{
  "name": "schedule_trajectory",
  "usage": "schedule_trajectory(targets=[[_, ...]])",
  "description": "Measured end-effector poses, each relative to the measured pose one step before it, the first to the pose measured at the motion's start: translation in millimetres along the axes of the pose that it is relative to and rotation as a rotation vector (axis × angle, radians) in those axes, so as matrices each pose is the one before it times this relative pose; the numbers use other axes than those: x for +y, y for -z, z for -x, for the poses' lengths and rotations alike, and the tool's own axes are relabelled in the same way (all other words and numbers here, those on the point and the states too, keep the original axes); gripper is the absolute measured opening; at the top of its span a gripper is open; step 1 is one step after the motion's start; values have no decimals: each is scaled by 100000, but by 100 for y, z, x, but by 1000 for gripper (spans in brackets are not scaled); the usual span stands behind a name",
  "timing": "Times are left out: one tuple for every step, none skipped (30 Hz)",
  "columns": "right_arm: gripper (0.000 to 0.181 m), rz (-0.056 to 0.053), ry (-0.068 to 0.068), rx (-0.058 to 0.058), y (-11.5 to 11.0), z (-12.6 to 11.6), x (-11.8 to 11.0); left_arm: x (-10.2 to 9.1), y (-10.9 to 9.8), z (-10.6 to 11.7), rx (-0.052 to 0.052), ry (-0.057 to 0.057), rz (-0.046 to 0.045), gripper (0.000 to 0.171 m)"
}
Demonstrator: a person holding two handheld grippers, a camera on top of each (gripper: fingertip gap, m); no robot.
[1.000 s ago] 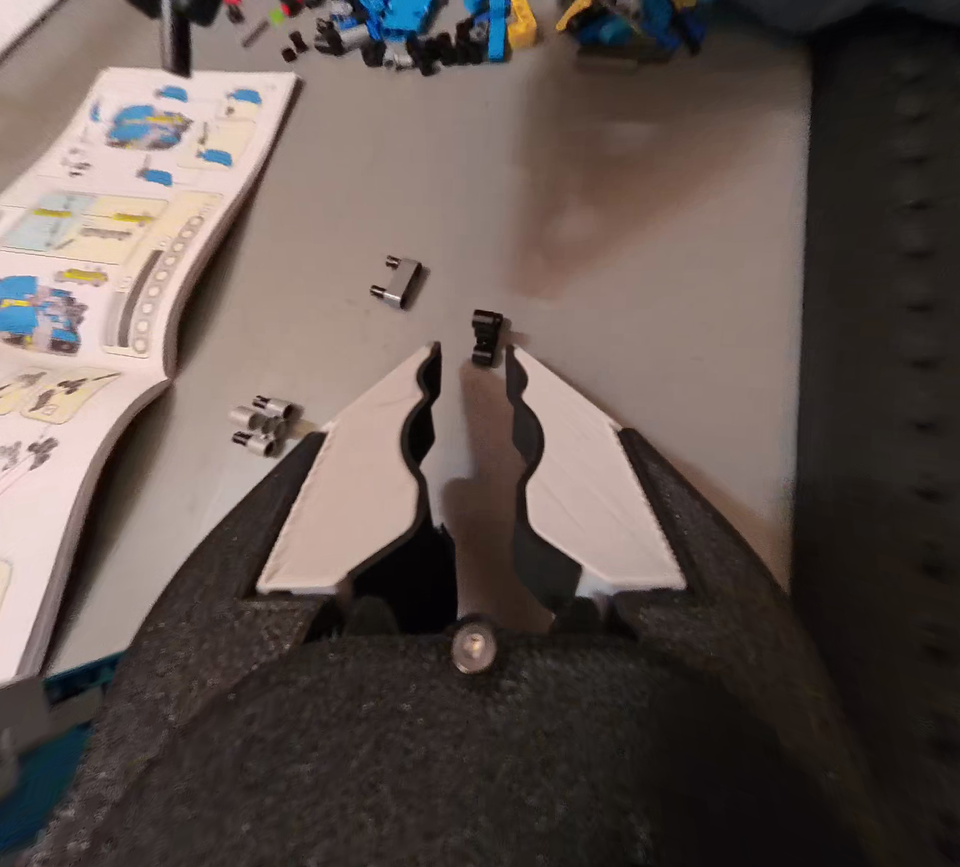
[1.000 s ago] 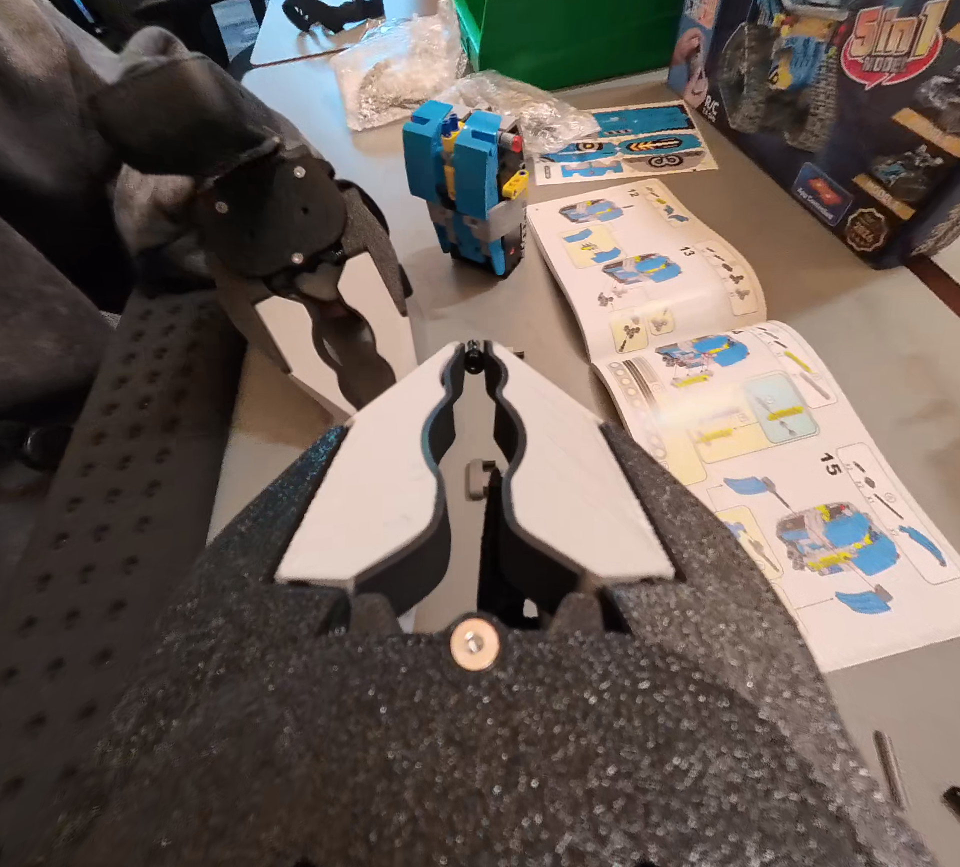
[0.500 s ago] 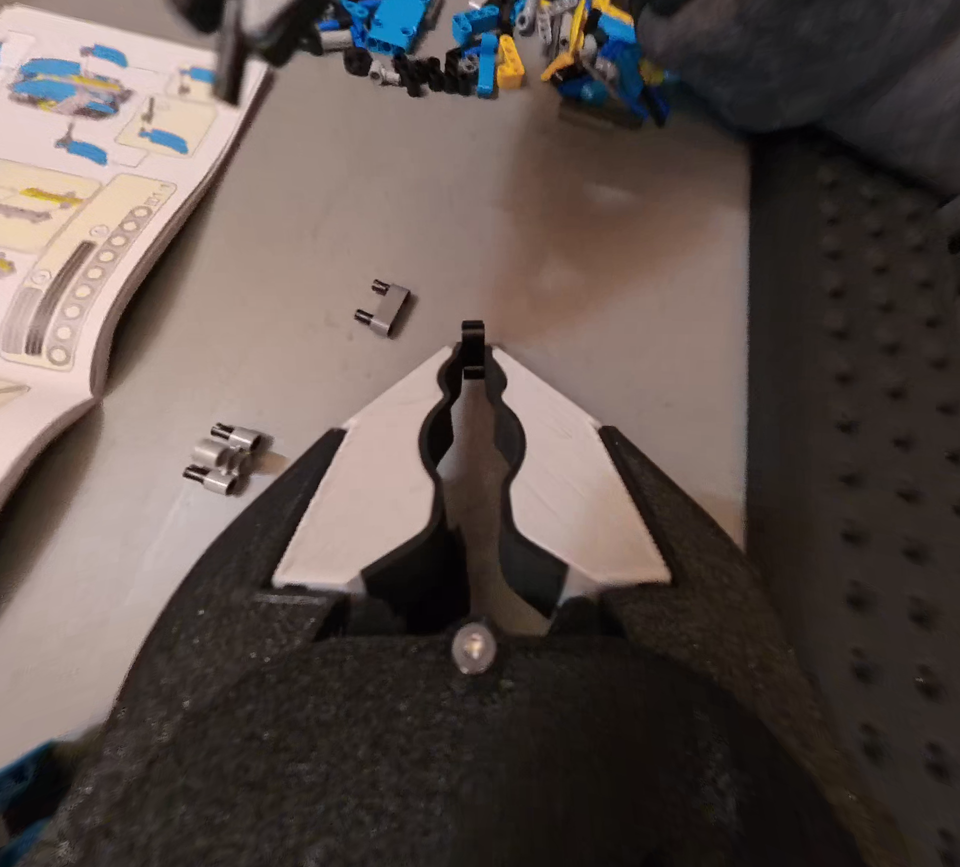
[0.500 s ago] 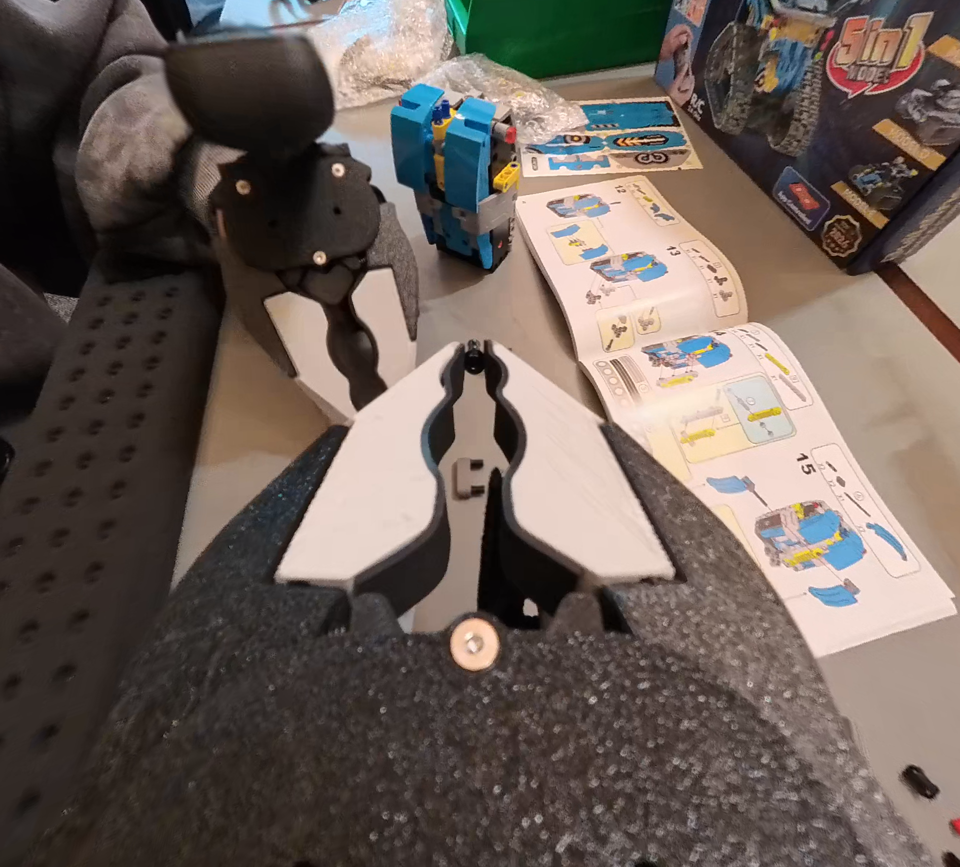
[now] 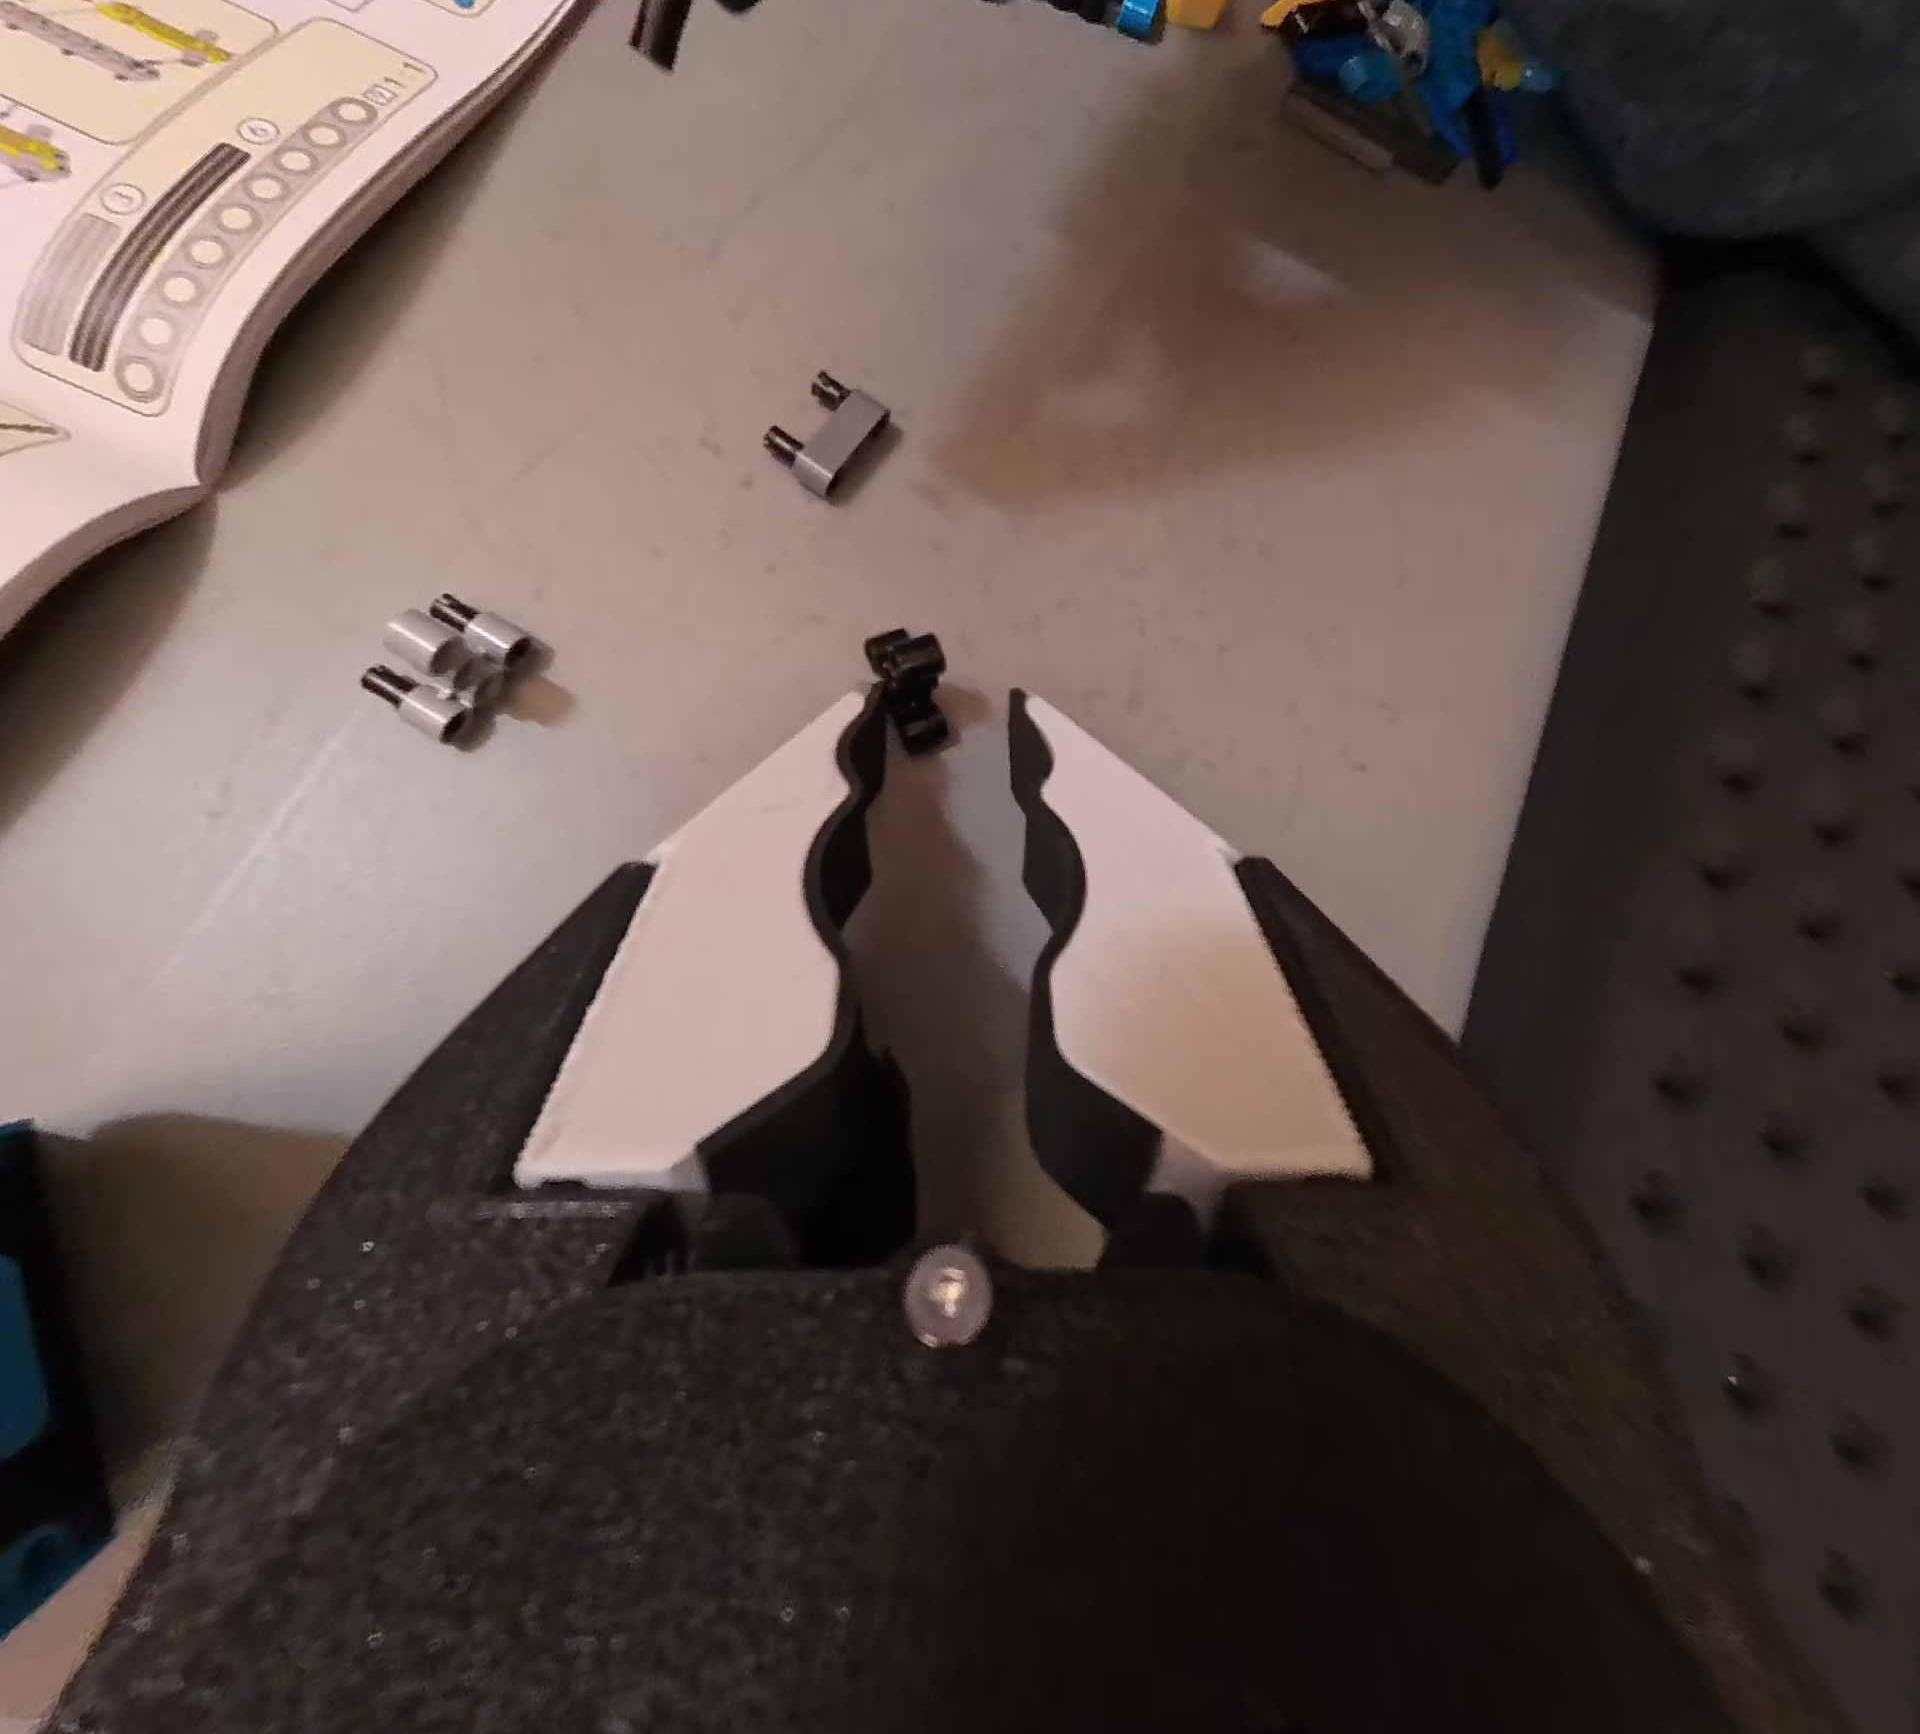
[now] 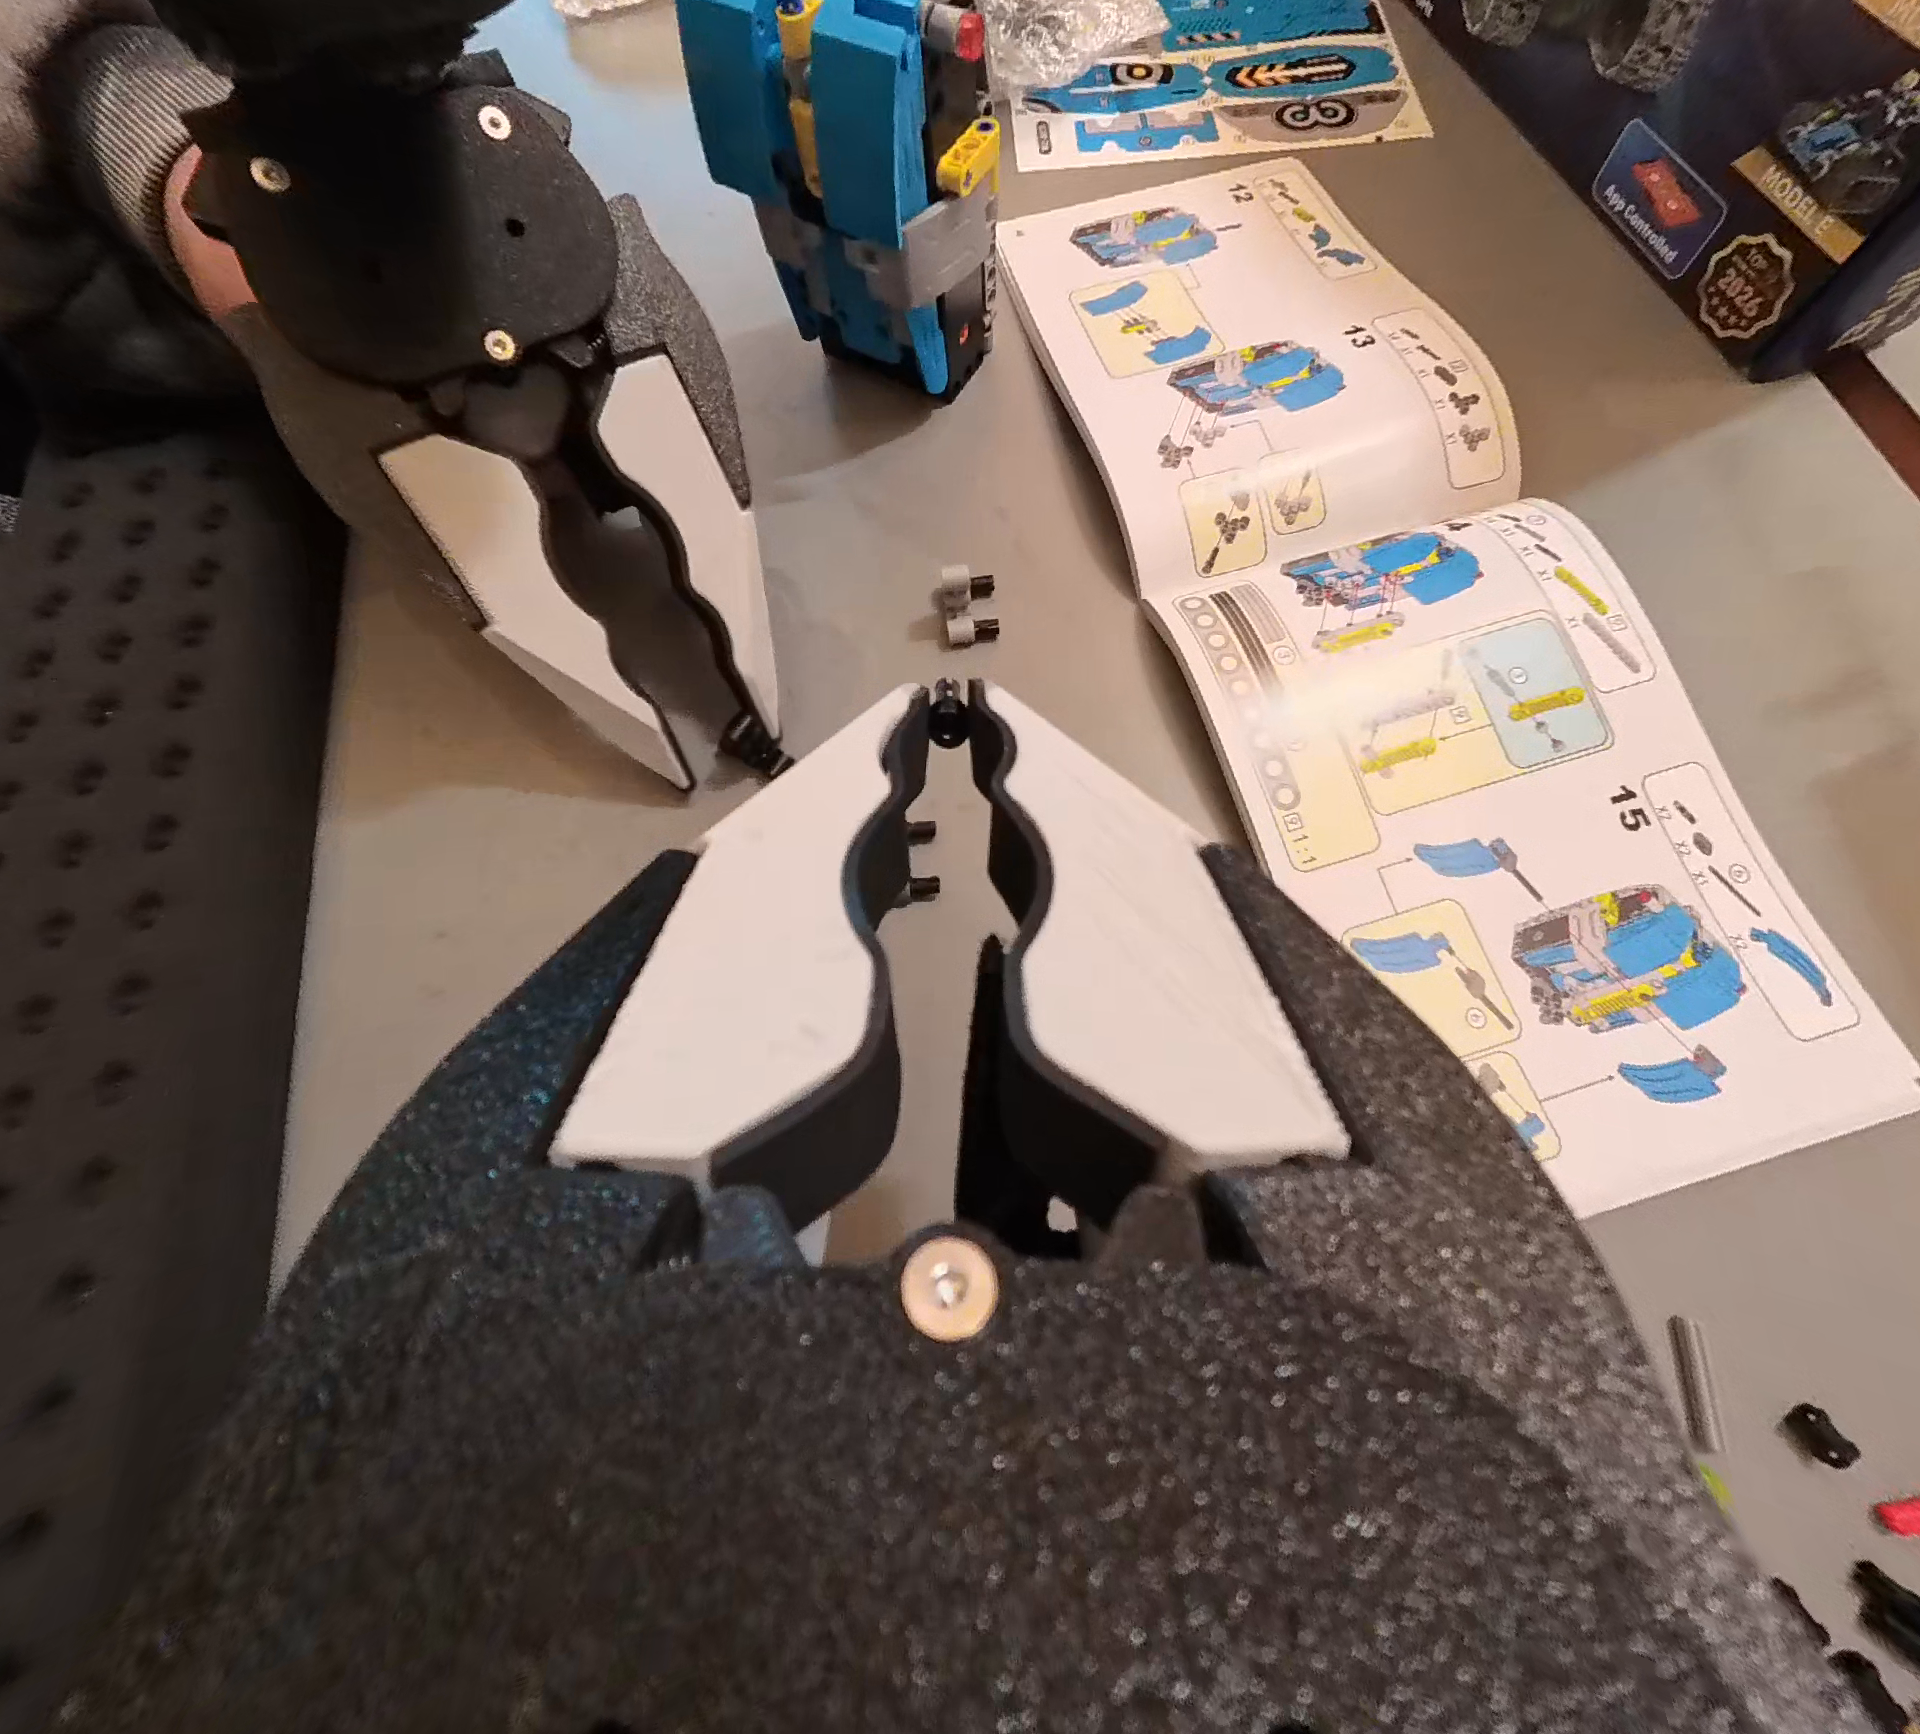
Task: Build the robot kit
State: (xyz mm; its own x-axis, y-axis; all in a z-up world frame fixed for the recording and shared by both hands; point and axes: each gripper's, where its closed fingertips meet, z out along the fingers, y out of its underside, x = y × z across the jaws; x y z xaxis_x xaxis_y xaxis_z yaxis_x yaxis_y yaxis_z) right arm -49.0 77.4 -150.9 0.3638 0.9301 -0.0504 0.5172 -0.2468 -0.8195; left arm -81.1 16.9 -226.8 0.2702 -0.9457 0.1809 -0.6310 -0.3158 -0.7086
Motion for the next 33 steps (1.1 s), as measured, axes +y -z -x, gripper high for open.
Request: schedule_trajectory(targets=[[7,-62,-211,-7,45,-33,-1,37,32,-145,852,852,40,25],[7,-27,-103,48,51,-26,-5,46,46,-88,568,582,156,25],[7,100,-110,-73,47,-5,16,58,66,-91,551,164,315,25],[7,113,-50,-178,8,28,16,54,43,-207,1109,14,365,24],[7,0,55,-157,17,38,-11,77,18,-338,1802,284,381,24],[7,88,76,-210,-12,53,2,62,9,-200,990,71,296,24],[7,290,83,-250,-26,69,23,47,42,129,-1090,-1336,375,24],[7,385,178,-42,-31,32,52,30,77,467,-3283,-2880,405,25],[7,435,280,184,-35,10,43,-10,110,703,-4760,-3779,91,25],[7,333,278,79,-37,30,44,-77,99,649,-4196,-4112,-487,25],[7,258,109,-192,-43,48,31,-135,61,202,-1410,-4267,-901,25],[7,262,-6,-94,-32,30,26,-129,27,-209,1117,-3844,-1059,25],[7,151,50,10,-29,18,18,-140,-27,-271,1408,-2019,-1163,25],[7,148,41,-115,-24,23,21,-182,-57,-352,2076,-441,-1126,25],[7,146,-2,-141,-16,39,15,-215,-18,-354,2203,370,-1123,25],[7,92,37,-99,-20,31,7,-225,27,-220,1412,495,-1093,25],[7,16,137,-42,-11,26,-17,-209,66,-76,607,215,-997,24],[7,-13,160,60,-10,19,-19,-136,75,41,-99,249,-656,24],[7,-6,110,-74,-11,28,-7,-55,21,51,37,346,-197,22],[7,77,-18,-57,-16,16,8,-3,-24,0,566,293,-41,20],[7,54,-38,-19,-18,-1,16,35,-83,-3,556,326,83,19],[7,24,2,-86,-31,17,17,61,-119,27,408,186,144,18],[7,98,-29,-164,-36,25,19,102,-134,58,321,-68,321,16],[7,180,-16,-81,-28,21,33,84,-112,201,-348,57,409,16],[7,116,101,19,-32,12,13,-41,-22,235,-530,13,-291,11],[7,79,79,-84,-27,25,13,-97,34,54,476,-358,-651,7],[7,42,-45,-256,-18,45,3,43,-32,-101,1332,-532,267,8],[7,-52,-152,-285,-7,28,1,48,-64,-76,874,-566,295,7],[7,-161,-140,-163,-4,16,-6,-10,-38,-22,344,-721,84,7],[7,-168,-264,-296,-6,16,-23,38,-49,-49,466,-986,291,8],[7,-376,-389,-377,9,26,-44,53,-41,-128,1045,-729,414,8],[7,-682,-496,-485,32,32,-106,52,-12,-151,1248,-51,311,8],[7,-794,-550,-590,50,50,-104,21,6,-61,540,236,68,8]])
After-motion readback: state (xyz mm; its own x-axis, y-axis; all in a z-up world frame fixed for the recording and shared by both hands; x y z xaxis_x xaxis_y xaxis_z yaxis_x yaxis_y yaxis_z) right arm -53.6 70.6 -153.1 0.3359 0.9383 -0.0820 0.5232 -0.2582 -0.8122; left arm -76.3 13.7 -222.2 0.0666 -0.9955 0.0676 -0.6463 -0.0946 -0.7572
